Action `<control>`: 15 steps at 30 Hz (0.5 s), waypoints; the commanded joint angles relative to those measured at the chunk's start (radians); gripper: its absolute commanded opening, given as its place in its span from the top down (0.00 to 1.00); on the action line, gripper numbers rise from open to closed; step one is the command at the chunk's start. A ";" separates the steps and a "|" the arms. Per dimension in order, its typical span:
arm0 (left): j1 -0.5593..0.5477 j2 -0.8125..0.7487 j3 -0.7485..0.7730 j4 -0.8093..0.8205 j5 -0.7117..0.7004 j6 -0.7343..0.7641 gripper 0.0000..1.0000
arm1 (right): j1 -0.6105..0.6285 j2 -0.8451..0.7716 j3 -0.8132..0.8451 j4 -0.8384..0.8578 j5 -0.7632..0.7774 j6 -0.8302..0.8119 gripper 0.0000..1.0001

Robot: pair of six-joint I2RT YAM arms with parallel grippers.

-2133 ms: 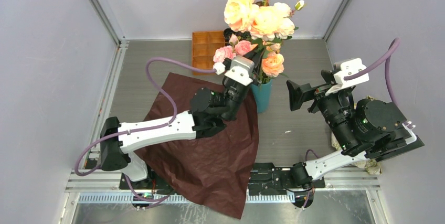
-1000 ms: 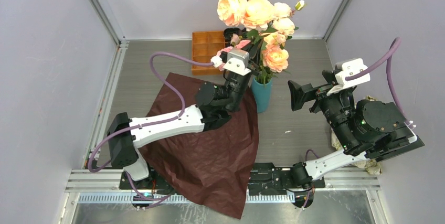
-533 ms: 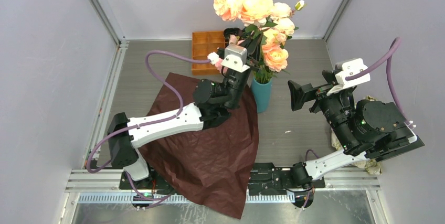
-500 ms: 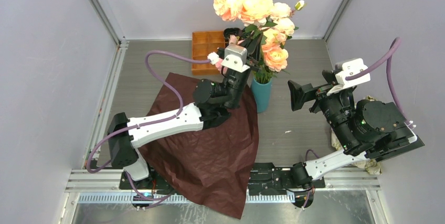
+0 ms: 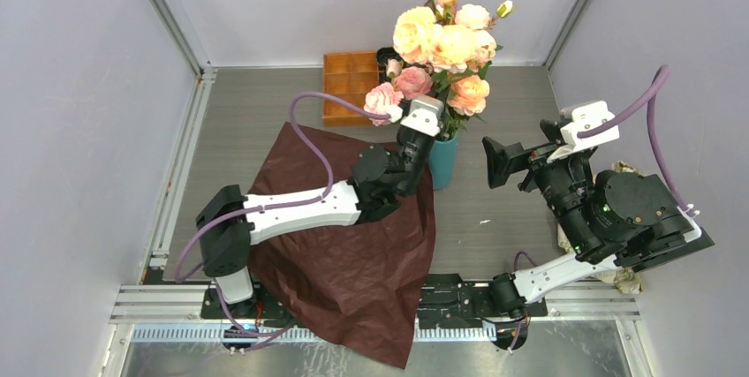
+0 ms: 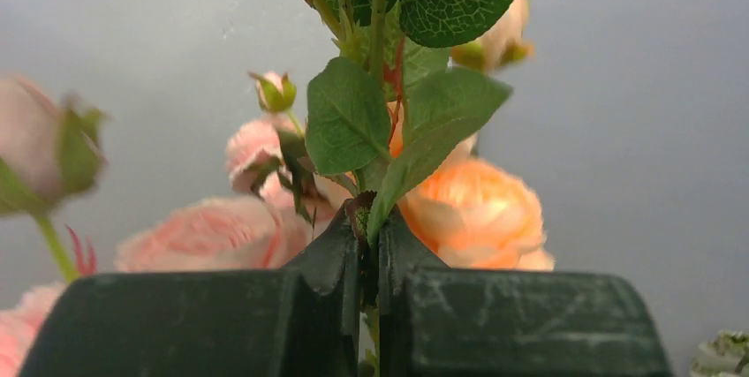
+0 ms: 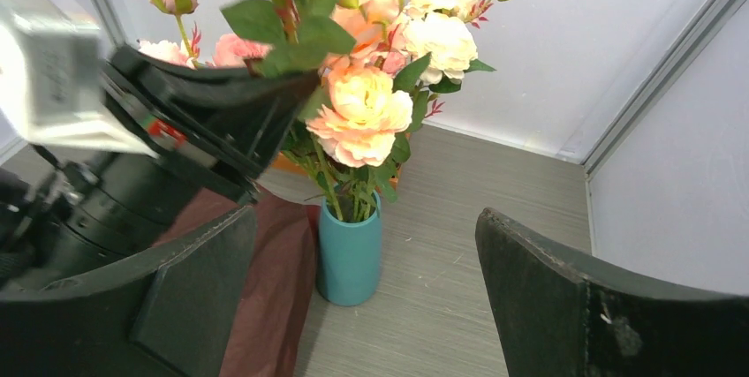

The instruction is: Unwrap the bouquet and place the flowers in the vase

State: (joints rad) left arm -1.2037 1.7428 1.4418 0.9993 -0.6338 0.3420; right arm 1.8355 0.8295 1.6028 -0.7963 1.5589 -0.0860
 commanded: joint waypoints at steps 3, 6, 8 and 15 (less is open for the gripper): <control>-0.011 0.014 -0.057 0.101 -0.078 -0.045 0.91 | 0.000 -0.018 -0.015 0.020 0.314 0.021 0.01; -0.026 0.019 -0.093 0.128 -0.104 -0.032 0.88 | 0.002 -0.021 -0.023 0.026 0.313 0.023 0.01; -0.039 0.025 -0.116 0.152 -0.124 -0.016 0.86 | 0.001 -0.022 -0.026 0.028 0.311 0.023 0.00; -0.061 0.044 -0.142 0.160 -0.166 -0.015 0.84 | 0.001 -0.021 -0.033 0.035 0.311 0.023 0.00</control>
State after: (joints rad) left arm -1.2533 1.7782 1.3045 1.0618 -0.7521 0.3271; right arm 1.8351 0.8131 1.5730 -0.7937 1.5585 -0.0757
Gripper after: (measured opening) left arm 0.153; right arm 0.995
